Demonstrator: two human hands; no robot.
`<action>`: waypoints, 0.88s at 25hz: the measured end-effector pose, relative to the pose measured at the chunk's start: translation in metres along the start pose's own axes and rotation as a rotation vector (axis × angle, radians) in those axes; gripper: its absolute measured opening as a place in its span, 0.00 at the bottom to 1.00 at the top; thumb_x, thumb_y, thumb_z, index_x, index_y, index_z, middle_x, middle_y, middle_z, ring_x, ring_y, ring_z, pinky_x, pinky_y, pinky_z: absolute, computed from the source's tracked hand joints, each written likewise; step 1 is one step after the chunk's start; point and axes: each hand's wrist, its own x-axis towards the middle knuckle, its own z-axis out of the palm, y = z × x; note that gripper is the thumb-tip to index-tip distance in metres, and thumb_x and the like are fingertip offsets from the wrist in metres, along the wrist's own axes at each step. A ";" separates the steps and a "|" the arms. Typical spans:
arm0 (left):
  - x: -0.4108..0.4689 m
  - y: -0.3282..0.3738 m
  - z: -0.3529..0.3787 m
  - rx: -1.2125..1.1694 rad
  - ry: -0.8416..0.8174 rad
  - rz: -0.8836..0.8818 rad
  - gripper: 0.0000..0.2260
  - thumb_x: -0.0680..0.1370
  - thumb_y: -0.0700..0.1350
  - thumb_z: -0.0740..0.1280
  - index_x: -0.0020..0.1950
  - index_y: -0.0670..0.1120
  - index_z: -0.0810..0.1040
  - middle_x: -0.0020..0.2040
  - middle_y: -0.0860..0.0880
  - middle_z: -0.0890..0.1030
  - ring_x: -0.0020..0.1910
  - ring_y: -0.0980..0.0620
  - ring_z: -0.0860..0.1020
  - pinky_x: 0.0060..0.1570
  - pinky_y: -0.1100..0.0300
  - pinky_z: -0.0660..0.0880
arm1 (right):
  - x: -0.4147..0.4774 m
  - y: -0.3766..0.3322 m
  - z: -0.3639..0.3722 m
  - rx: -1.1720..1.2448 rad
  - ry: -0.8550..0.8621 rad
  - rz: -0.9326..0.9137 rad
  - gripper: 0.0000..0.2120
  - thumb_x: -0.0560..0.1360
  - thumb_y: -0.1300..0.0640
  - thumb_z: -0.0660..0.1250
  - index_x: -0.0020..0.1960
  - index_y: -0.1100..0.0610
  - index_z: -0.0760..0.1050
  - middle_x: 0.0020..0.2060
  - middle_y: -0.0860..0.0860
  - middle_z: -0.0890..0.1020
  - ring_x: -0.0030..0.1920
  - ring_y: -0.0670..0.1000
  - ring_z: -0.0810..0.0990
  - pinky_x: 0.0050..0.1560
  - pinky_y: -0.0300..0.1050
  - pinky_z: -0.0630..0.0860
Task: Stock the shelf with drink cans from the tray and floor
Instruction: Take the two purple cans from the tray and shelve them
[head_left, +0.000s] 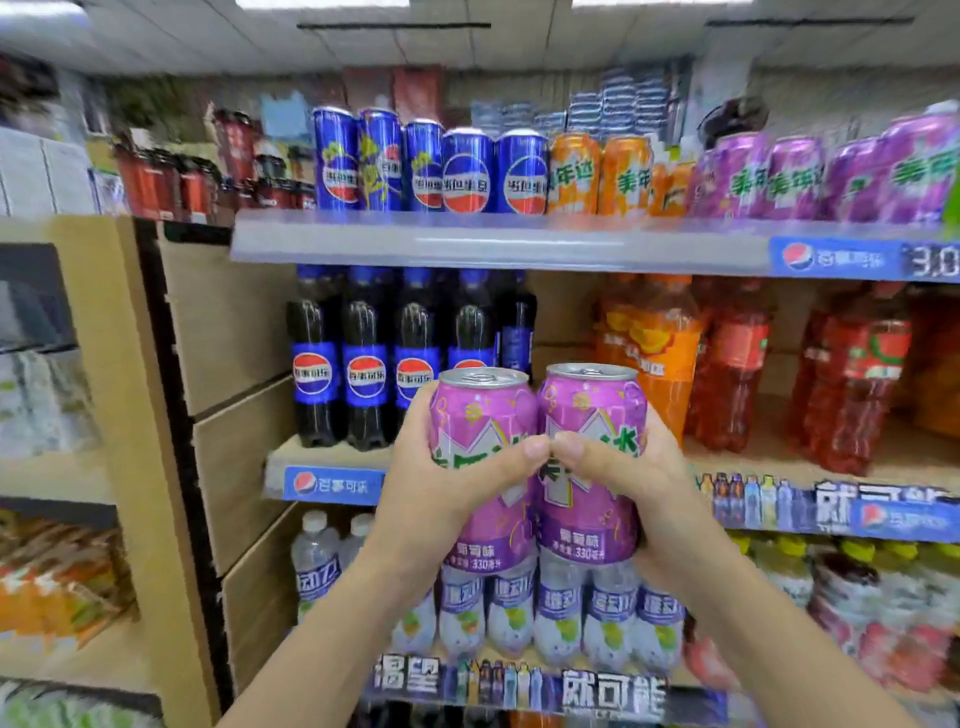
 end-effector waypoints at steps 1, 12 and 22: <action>0.018 0.006 -0.007 -0.001 -0.016 0.029 0.24 0.58 0.48 0.79 0.52 0.51 0.79 0.47 0.45 0.86 0.49 0.41 0.84 0.47 0.49 0.81 | 0.014 -0.005 0.003 -0.035 0.014 -0.020 0.19 0.67 0.68 0.73 0.56 0.58 0.74 0.45 0.55 0.84 0.45 0.55 0.83 0.49 0.56 0.80; 0.142 0.034 0.070 0.036 -0.168 0.208 0.27 0.60 0.51 0.79 0.57 0.50 0.77 0.49 0.49 0.86 0.49 0.49 0.85 0.50 0.47 0.81 | 0.091 -0.079 -0.062 -0.186 0.185 -0.317 0.26 0.60 0.53 0.76 0.57 0.52 0.76 0.46 0.52 0.86 0.50 0.55 0.85 0.45 0.50 0.82; 0.242 0.047 0.224 0.151 0.003 0.361 0.24 0.60 0.57 0.79 0.50 0.47 0.80 0.46 0.48 0.86 0.46 0.49 0.84 0.50 0.44 0.81 | 0.162 -0.192 -0.183 -0.349 0.337 -0.476 0.24 0.61 0.51 0.77 0.51 0.62 0.74 0.45 0.59 0.79 0.47 0.60 0.80 0.51 0.71 0.76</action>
